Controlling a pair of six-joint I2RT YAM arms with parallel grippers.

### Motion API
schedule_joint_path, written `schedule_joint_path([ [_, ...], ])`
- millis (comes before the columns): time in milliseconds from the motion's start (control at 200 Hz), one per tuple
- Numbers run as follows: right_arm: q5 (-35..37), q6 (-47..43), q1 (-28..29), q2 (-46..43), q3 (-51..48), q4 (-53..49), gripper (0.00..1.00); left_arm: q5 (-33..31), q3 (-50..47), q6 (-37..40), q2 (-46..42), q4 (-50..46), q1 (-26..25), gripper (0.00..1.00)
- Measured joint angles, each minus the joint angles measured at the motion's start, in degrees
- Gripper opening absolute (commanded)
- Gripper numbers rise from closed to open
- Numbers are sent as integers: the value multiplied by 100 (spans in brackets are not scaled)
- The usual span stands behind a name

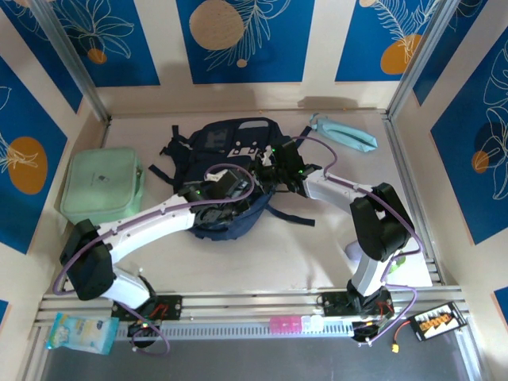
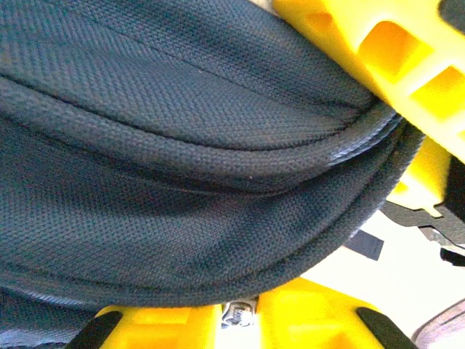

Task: Pack the student bag
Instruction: Unzip the student bag at the center of the table.

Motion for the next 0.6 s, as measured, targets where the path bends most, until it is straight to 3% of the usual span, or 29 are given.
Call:
schedule_joint_path([
  [600, -24, 2, -81, -2, -37, 7, 12, -295, -376, 144, -605, -352, -20, 13],
])
